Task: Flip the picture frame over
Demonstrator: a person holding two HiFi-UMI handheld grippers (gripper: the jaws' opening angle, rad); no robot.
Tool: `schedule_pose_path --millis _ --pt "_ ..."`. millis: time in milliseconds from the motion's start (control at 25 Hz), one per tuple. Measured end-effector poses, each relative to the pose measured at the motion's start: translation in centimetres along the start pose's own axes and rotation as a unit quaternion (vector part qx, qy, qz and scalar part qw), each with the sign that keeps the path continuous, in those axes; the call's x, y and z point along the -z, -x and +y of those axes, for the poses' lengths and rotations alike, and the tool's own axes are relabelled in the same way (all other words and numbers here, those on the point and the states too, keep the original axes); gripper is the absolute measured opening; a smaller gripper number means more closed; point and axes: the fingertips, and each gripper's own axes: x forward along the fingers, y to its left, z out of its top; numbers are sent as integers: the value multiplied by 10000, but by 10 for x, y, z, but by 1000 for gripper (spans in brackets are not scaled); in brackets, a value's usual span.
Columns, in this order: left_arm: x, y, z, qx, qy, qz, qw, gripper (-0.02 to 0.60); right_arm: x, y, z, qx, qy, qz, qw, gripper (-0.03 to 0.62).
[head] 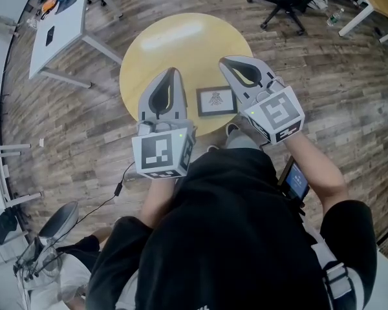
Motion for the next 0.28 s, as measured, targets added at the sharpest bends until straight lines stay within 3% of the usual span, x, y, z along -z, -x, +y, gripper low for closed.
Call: schedule_pose_path --millis 280 --pt "3 -4 0 -5 76 102 9999 23 1 -2 -6 -8 33 64 10000 18"
